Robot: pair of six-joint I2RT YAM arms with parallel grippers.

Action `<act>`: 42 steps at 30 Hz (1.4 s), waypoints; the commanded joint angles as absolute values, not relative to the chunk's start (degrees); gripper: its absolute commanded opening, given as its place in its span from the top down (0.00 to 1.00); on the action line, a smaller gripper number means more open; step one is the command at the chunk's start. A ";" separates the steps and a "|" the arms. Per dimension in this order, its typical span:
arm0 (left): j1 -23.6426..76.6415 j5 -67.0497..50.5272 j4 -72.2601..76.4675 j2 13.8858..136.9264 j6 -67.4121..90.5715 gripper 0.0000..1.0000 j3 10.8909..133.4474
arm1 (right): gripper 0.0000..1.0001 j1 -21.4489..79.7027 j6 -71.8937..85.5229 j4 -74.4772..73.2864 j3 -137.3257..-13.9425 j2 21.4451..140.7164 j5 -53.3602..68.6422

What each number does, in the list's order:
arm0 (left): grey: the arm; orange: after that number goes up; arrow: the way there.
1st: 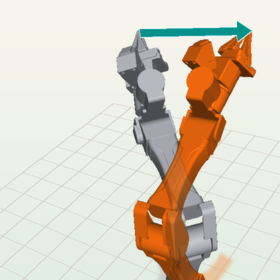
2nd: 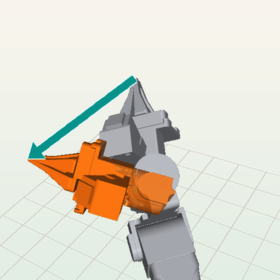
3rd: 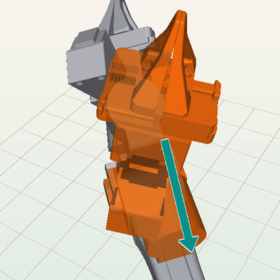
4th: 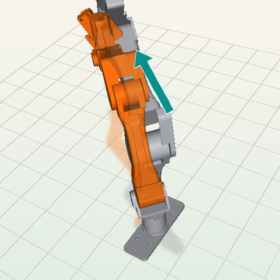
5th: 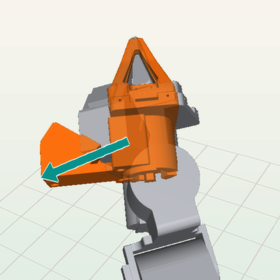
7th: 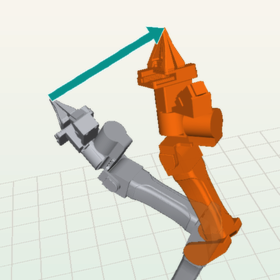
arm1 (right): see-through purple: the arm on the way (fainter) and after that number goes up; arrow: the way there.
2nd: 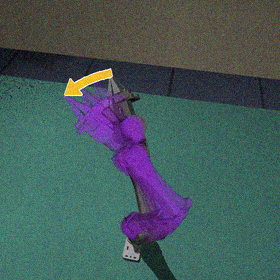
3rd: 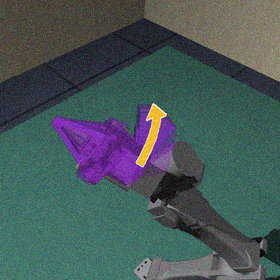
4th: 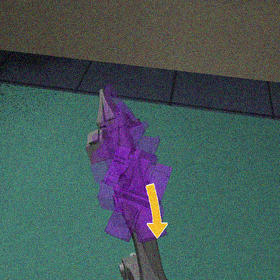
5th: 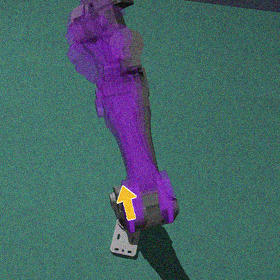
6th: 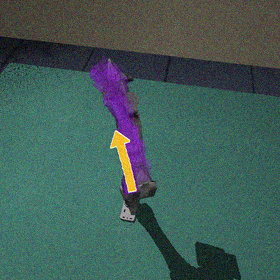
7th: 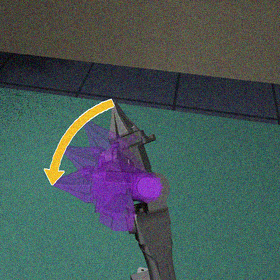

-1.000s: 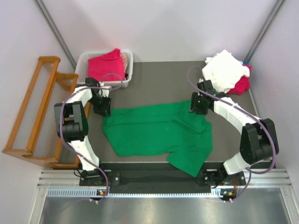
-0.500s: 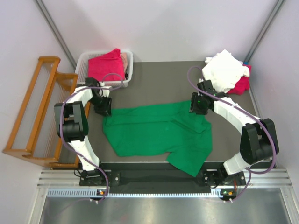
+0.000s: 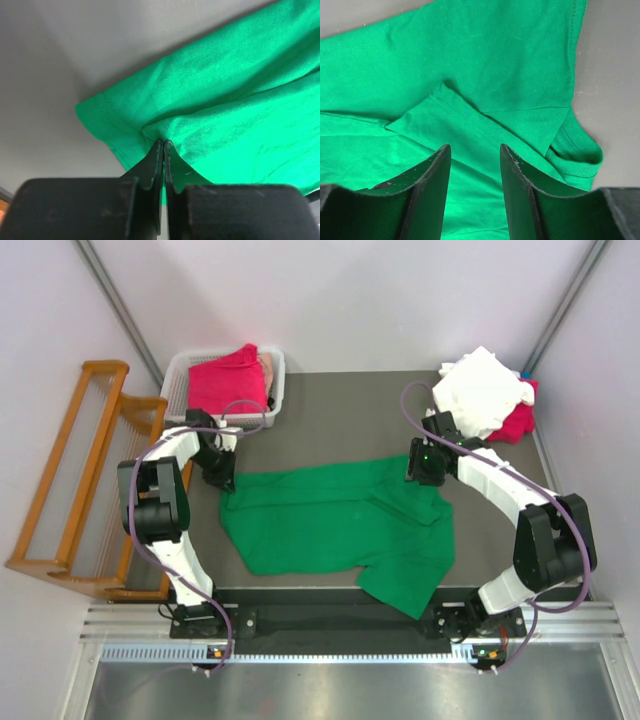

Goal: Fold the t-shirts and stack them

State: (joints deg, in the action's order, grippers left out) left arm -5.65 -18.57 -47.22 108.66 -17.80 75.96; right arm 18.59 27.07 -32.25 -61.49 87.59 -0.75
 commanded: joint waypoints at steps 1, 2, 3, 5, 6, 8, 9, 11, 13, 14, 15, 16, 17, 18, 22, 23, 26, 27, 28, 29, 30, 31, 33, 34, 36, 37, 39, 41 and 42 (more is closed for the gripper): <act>-5.63 -19.07 -48.08 107.76 -19.33 1.00 75.76 | 0.56 18.46 26.89 -31.11 -62.23 85.96 -0.97; -5.54 -18.99 -48.42 107.67 -19.42 1.00 75.76 | 0.56 18.46 26.89 -31.11 -62.14 86.04 -0.79; -5.62 -19.07 -48.78 107.14 -19.95 1.00 75.76 | 0.56 18.54 26.89 -31.03 -62.14 86.04 -0.79; -5.71 -19.68 -49.30 106.44 -20.74 1.00 75.59 | 0.56 18.54 26.89 -31.03 -62.05 86.04 -0.79; -5.71 -20.21 -50.35 105.39 -22.05 1.00 75.41 | 0.56 18.46 26.72 -31.03 -61.96 86.04 -0.79; -5.80 -22.66 -51.67 103.98 -23.81 1.00 74.71 | 0.56 18.46 26.63 -31.02 -61.88 85.96 -0.79; -5.89 -23.72 -53.42 102.23 -26.52 1.00 74.45 | 0.56 18.46 26.63 -31.03 -61.88 85.96 -0.88; -5.80 -26.18 -55.19 100.29 -28.82 1.00 73.48 | 0.56 18.54 26.46 -30.94 -61.87 85.96 -0.88; -5.89 -27.33 -58.42 98.27 -31.89 0.99 73.21 | 0.56 18.54 26.54 -31.02 -61.87 86.04 -0.88; -5.89 -28.29 -59.67 97.91 -32.86 0.97 73.21 | 0.56 18.46 26.46 -31.03 -61.87 86.04 -0.97; -5.80 -28.74 -60.81 97.39 -34.18 0.96 73.21 | 0.56 18.54 26.46 -30.94 -61.87 86.13 -0.97; -5.89 -29.00 -62.56 97.12 -34.89 0.96 73.13 | 0.56 18.54 26.46 -31.02 -61.96 86.13 -0.97; -5.89 -29.09 -63.19 97.03 -35.33 0.95 72.86 | 0.56 18.54 26.37 -31.03 -61.96 86.13 -1.05; -5.98 -28.74 -63.37 96.86 -35.85 0.94 72.43 | 0.56 18.46 26.37 -31.03 -62.05 86.22 -0.97; -6.06 -28.39 -64.86 97.38 -37.79 0.94 71.63 | 0.57 18.46 26.37 -31.29 -62.31 86.13 -1.32; -6.06 -28.56 -66.26 97.90 -38.23 0.94 71.63 | 0.56 18.46 26.37 -31.64 -62.31 86.05 -1.58; -6.06 -29.00 -69.15 98.87 -42.08 0.93 71.37 | 0.57 18.37 26.37 -32.08 -62.49 85.87 -1.93; -5.98 -28.92 -70.04 99.14 -43.14 0.93 71.28 | 0.57 18.46 26.37 -32.08 -62.58 85.78 -2.11; -5.89 -28.48 -70.74 99.49 -44.11 0.92 70.93 | 0.57 18.46 26.37 -32.17 -62.58 85.78 -2.11; -5.98 -27.87 -71.27 100.10 -45.43 0.92 70.67 | 0.57 18.37 26.37 -32.17 -62.58 85.78 -2.28; -5.89 -27.34 -72.15 100.46 -46.14 0.92 70.32 | 0.57 18.37 26.37 -32.17 -62.58 85.69 -2.29; -5.98 -26.03 -72.33 100.72 -46.49 0.92 69.88 | 0.57 18.37 26.37 -32.17 -62.67 85.61 -2.20; -5.98 -24.53 -72.07 101.51 -47.46 0.92 68.30 | 0.57 18.28 26.28 -32.26 -62.75 85.52 -2.28; -5.98 -23.91 -71.90 101.77 -47.81 0.91 67.59 | 0.57 18.37 26.45 -32.26 -62.84 85.52 -2.29; -6.06 -22.33 -71.02 102.48 -48.16 0.89 65.66 | 0.57 18.37 26.54 -32.52 -62.93 85.61 -2.37; -5.98 -21.80 -70.15 102.74 -48.16 0.88 65.22 | 0.57 18.37 26.63 -32.69 -63.10 85.61 -2.37; -5.98 -20.48 -68.39 103.27 -47.38 0.76 63.64 | 0.57 18.37 26.63 -32.78 -63.19 85.43 -2.64; -6.15 -19.25 -64.96 103.62 -46.06 0.65 62.67 | 0.57 18.28 26.63 -33.05 -63.19 85.17 -2.81; -6.24 -18.29 -63.73 103.71 -45.36 0.51 62.23 | 0.57 18.19 26.63 -33.13 -63.19 84.91 -2.90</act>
State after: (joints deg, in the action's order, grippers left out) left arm -5.76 -21.08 -67.35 103.26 -45.45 63.75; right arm 18.57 27.05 -32.71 -61.52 87.59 -1.78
